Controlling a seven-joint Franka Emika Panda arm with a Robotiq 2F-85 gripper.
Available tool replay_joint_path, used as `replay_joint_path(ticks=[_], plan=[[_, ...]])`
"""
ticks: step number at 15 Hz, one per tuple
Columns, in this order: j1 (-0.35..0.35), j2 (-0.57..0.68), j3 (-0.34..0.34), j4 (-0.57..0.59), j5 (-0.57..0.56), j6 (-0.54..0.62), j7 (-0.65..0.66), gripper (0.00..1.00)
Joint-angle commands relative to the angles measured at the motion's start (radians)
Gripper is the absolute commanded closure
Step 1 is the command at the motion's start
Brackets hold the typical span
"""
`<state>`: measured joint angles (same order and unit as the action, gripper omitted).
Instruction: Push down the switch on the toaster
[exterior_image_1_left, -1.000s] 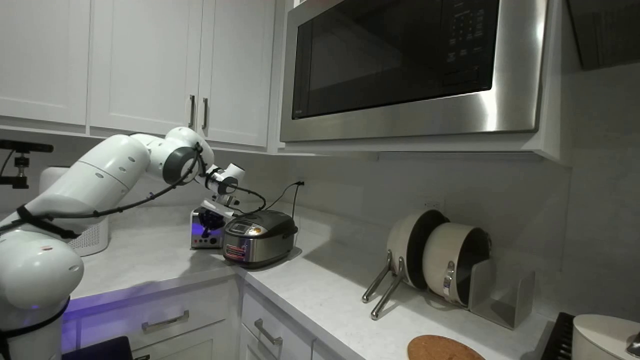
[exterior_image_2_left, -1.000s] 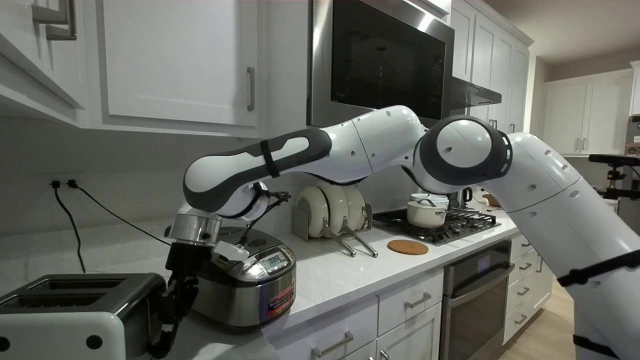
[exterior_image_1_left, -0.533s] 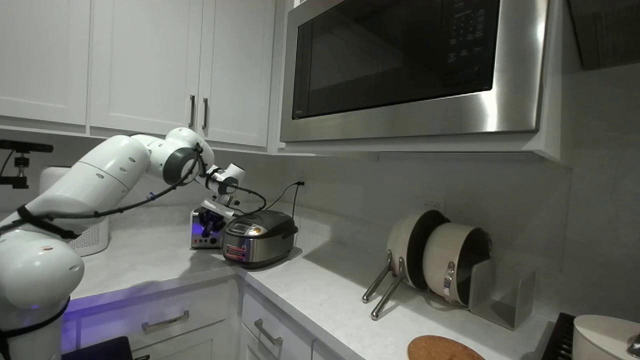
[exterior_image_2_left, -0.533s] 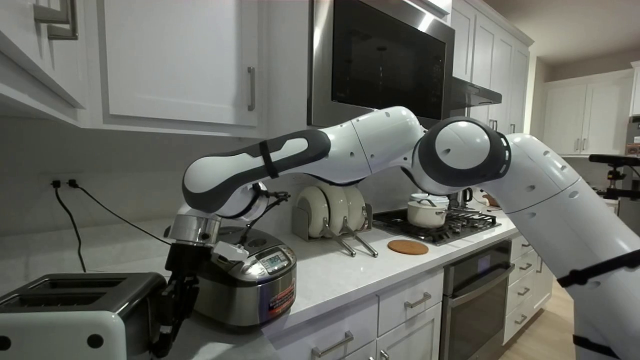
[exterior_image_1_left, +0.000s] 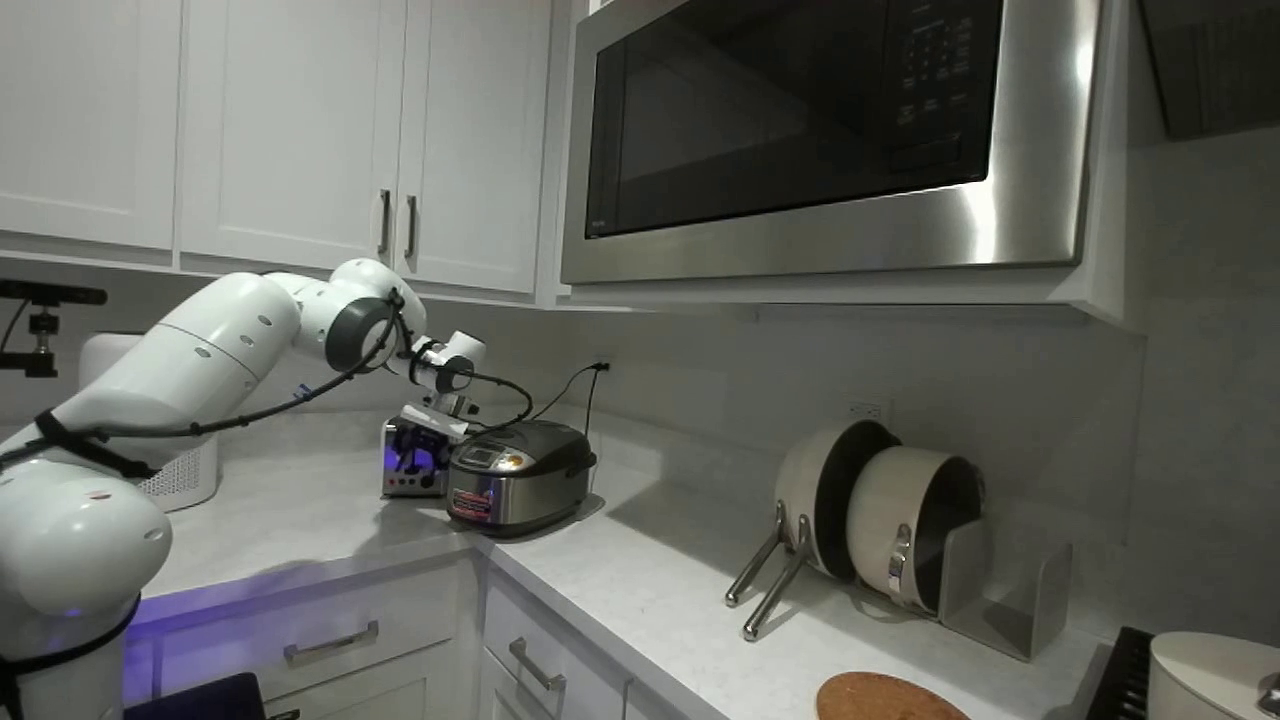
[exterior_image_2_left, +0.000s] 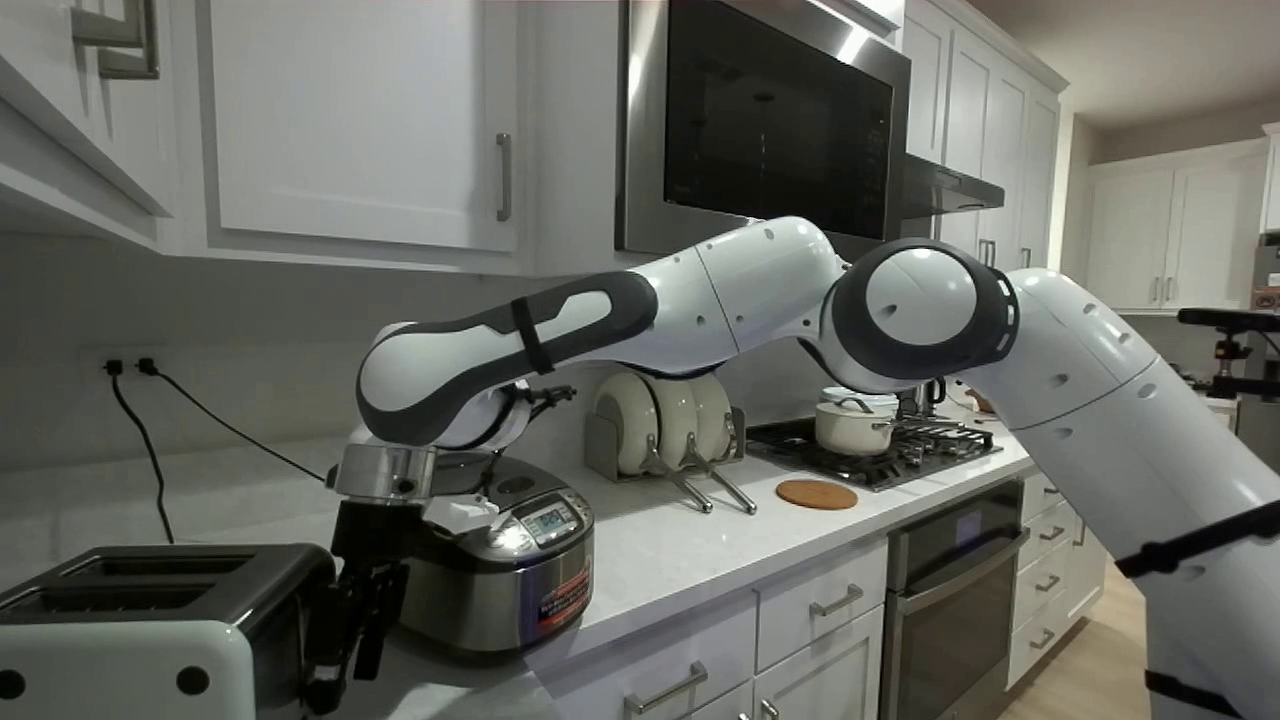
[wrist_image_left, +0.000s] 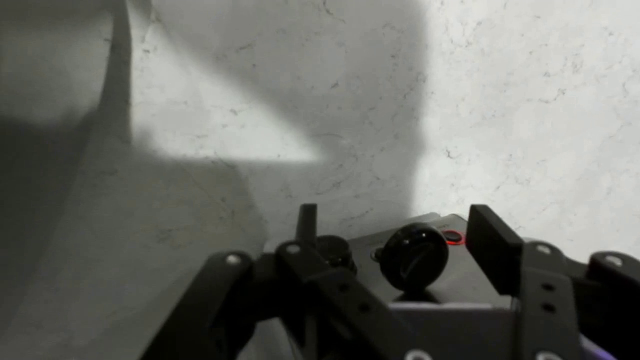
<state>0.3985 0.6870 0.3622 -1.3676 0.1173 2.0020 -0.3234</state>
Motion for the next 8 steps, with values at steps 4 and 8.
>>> replay_joint_path(ticks=[4, 8], plan=[[0.008, -0.041, -0.026, 0.015, -0.029, -0.039, 0.078, 0.0], [-0.013, -0.108, -0.028, -0.012, -0.02, -0.082, 0.068, 0.0]])
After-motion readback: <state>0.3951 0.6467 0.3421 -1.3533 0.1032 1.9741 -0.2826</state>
